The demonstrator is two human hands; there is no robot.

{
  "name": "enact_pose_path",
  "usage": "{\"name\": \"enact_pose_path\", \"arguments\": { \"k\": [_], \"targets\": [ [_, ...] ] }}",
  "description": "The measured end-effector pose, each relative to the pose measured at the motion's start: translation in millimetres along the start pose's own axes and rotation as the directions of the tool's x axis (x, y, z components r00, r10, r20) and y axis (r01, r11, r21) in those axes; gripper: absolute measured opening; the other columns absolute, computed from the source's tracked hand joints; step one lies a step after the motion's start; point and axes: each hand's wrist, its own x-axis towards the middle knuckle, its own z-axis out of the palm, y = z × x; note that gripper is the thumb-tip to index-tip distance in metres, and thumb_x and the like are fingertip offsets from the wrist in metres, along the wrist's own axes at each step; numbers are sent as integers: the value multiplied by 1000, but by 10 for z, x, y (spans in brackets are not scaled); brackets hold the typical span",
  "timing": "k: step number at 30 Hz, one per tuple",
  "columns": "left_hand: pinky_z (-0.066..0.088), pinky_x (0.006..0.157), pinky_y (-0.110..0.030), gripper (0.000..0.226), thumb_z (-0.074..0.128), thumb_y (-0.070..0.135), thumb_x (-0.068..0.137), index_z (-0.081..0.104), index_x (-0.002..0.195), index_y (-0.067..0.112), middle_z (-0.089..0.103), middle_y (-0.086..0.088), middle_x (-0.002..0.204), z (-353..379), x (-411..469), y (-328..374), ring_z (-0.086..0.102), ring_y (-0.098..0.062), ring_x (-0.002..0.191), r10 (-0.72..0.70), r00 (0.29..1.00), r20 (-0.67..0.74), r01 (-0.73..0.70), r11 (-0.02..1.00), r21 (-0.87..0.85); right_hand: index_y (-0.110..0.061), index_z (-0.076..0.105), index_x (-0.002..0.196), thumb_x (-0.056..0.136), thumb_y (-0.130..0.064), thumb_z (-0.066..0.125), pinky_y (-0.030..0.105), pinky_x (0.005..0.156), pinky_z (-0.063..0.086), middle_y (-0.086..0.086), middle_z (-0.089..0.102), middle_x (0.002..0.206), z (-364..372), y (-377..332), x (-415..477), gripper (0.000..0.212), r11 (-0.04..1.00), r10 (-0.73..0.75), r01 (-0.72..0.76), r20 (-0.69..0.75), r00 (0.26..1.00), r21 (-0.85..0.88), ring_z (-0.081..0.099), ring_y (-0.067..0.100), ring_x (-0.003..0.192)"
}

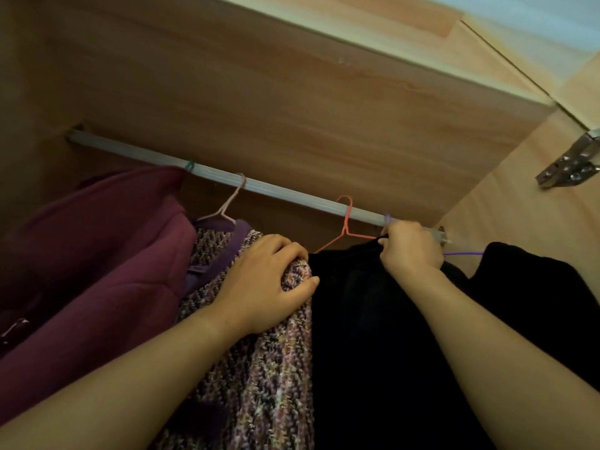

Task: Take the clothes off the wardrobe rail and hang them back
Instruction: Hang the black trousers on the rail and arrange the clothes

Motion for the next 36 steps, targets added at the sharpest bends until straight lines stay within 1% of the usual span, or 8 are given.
{"name": "enact_pose_path", "arguments": {
  "k": [7, 11, 16, 20, 24, 29, 33, 36],
  "targets": [
    [37, 89, -28, 42, 41, 58, 81, 56, 105, 26, 50, 8, 104, 17, -110, -77, 44, -9, 103, 16, 1000, 0, -16, 1000, -7, -18, 63, 104, 93, -31, 51, 36, 68, 48, 7, 62, 104, 89, -15, -235, 21, 992, -124, 124, -30, 992, 28, 60, 31, 95],
    [37, 92, -28, 43, 41, 57, 83, 56, 108, 25, 49, 8, 106, 40, -136, -107, 44, -10, 107, 25, 1000, 2, -25, 1000, 16, -18, 57, 117, 92, -36, 53, 36, 71, 47, 8, 58, 114, -89, 34, -334, 31, 978, -197, 199, -33, 980, 70, 58, 31, 100],
    [41, 94, -38, 49, 37, 59, 84, 55, 115, 26, 49, 8, 114, 24, -178, -27, 45, -12, 111, -10, 1000, -4, 10, 1000, 16, -21, 36, 137, 93, -44, 46, 34, 69, 41, 7, 49, 129, -272, 257, -610, 50, 994, -109, 109, -5, 994, -18, 52, 29, 113],
    [36, 105, -40, 60, 33, 62, 82, 50, 129, 28, 46, 5, 134, -10, -212, 83, 38, -14, 128, -77, 997, 15, 77, 997, 24, -16, 37, 138, 92, -45, 46, 39, 89, 44, 8, 43, 137, -293, 511, -951, 55, 999, -42, 42, -2, 999, 32, 45, 32, 119],
    [25, 114, -41, 67, 36, 59, 81, 32, 143, 35, 26, 5, 153, -53, -347, 266, 22, -16, 140, -194, 976, 99, 190, 981, 44, -11, 26, 144, 93, -42, 47, 35, 98, 39, 8, 26, 149, -303, 567, -1244, 63, 989, -66, 66, -4, 998, 131, 40, 30, 127],
    [25, 113, -39, 74, 37, 58, 78, 23, 146, 35, 17, 5, 156, -99, -725, 580, 20, -19, 141, -272, 947, 171, 264, 962, 66, -15, 8, 148, 94, -45, 43, 30, 80, 46, 13, 23, 148, -382, 546, -1687, 71, 989, 10, -12, 14, 1000, 149, 46, 27, 121],
    [24, 112, -36, 70, 47, 54, 88, 18, 148, 33, 10, 6, 157, -198, -1149, 812, 16, -16, 142, -288, 928, 235, 281, 958, 65, -21, 2, 148, 93, -46, 41, 25, 63, 40, 11, 25, 145, -481, 554, -2154, 71, 988, 38, -47, 69, 997, 145, 54, 24, 110],
    [25, 114, -38, 76, 43, 58, 81, 17, 148, 31, 11, 5, 157, -296, -1481, 986, 16, -16, 143, -286, 920, 268, 290, 957, 26, -23, -1, 148, 93, -45, 41, 21, 52, 35, 8, 28, 142, -601, 557, -2577, 72, 985, 52, -67, 95, 994, 160, 58, 18, 95]
  ]
}}
